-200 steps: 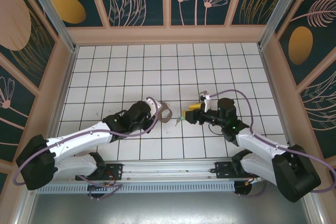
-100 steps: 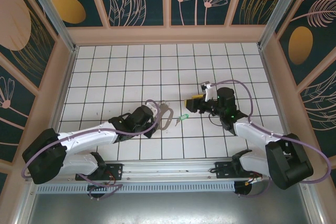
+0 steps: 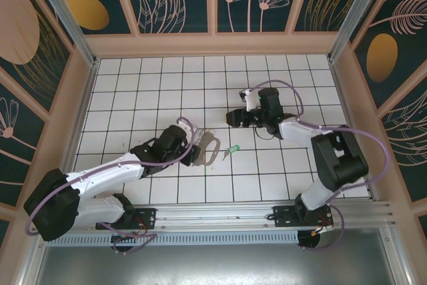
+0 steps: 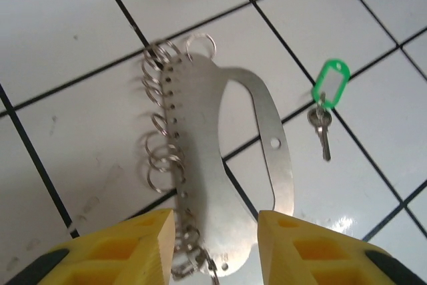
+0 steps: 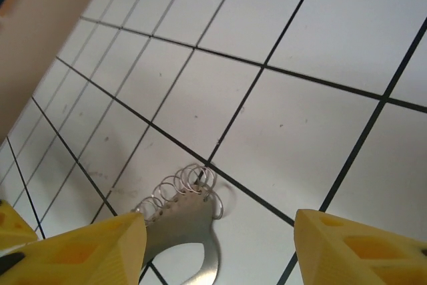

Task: Put the keys on the keyring

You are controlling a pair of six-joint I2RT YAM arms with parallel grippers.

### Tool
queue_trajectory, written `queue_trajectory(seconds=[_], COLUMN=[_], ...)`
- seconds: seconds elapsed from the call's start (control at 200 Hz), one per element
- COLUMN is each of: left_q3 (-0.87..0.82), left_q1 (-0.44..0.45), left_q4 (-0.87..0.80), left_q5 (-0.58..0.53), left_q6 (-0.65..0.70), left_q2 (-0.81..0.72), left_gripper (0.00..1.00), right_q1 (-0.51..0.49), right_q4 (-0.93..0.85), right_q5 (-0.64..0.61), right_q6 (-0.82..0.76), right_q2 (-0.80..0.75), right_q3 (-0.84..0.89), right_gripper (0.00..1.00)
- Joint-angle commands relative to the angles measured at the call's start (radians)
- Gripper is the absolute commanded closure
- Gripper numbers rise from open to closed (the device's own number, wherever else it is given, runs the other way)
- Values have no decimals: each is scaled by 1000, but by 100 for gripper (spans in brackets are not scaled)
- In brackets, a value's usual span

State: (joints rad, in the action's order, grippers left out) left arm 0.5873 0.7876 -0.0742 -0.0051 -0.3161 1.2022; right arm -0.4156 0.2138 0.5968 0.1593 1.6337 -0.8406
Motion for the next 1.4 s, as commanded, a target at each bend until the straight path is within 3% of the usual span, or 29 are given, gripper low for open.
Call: queue_trajectory(seconds=[0.0, 0.43, 0.566, 0.861, 1.396], left_q3=[-3, -58, -60, -57, -60], left_q1=[-50, -113, -123, -130, -142], left_q4=[106, 197, 200, 206, 208], left_q5=[85, 122, 122, 120, 113], left_q6=[21, 49, 63, 74, 81], left_q2=[-11, -21, -26, -23, -24], left_gripper=[62, 61, 61, 61, 60], right_q1=[-24, -87, -98, -111, -126], right_q4=[-111, -315, -331, -343, -348], right_q5=[49, 67, 76, 97, 119], right_q6=[-67, -160, -170, -178, -193], right_q2=[83, 336, 358, 384, 414], right_q3=[-105, -305, -310, -308, -341], right_gripper=[40, 42, 44, 60, 67])
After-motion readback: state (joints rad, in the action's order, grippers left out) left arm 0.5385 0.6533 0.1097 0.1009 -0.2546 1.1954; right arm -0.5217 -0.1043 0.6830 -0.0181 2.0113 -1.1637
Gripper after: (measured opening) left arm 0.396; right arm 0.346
